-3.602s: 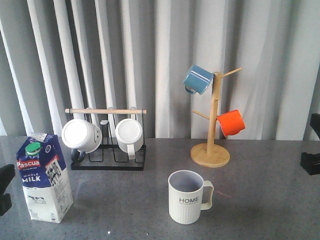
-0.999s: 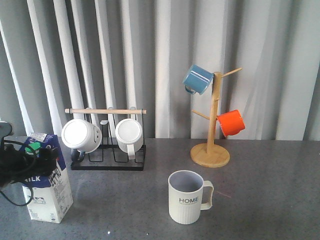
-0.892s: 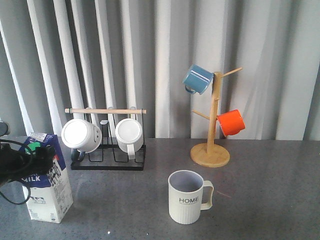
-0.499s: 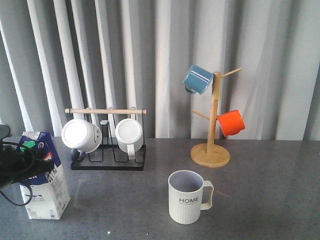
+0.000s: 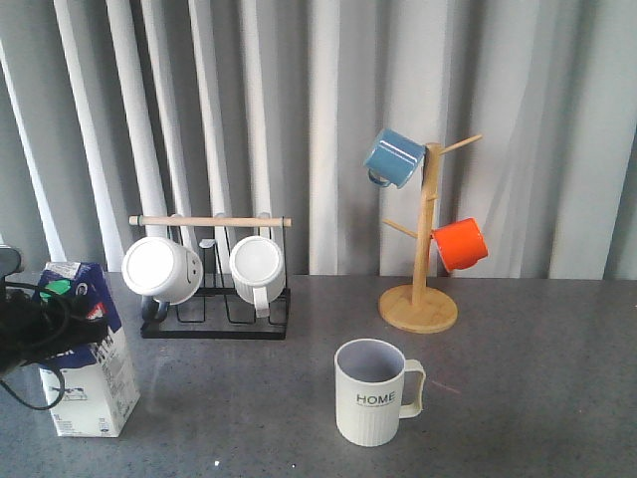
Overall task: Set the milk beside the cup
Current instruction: 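Lift the milk carton and carry it toward the white mug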
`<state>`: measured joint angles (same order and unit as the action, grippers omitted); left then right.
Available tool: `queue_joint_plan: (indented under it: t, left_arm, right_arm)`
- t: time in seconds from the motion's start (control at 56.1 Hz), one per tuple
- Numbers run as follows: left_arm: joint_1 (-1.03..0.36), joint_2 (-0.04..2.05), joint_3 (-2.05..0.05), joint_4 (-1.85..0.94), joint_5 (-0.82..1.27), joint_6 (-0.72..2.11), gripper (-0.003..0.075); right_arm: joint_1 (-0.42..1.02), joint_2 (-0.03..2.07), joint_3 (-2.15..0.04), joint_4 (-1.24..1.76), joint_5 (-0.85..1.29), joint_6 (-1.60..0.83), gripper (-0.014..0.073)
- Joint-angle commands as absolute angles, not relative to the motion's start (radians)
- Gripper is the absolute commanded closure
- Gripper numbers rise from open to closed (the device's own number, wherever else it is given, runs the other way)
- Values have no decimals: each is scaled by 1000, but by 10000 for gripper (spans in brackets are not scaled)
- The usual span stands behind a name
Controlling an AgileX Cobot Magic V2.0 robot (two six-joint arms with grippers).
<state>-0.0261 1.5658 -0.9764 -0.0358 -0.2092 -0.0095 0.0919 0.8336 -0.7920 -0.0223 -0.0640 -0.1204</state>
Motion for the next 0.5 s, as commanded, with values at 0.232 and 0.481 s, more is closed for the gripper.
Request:
queue_joint_plan:
  t: [0.232,0.481]
  left_arm:
    - [-149,1414,-1008,-336,-312,191,726]
    - [-386,1406,-1015,-1012,-517,848,726]
  right_arm:
    - [85,830,-825,-29,-133,-122,602]
    - [85,830,-825,-29,-133,-122,602]
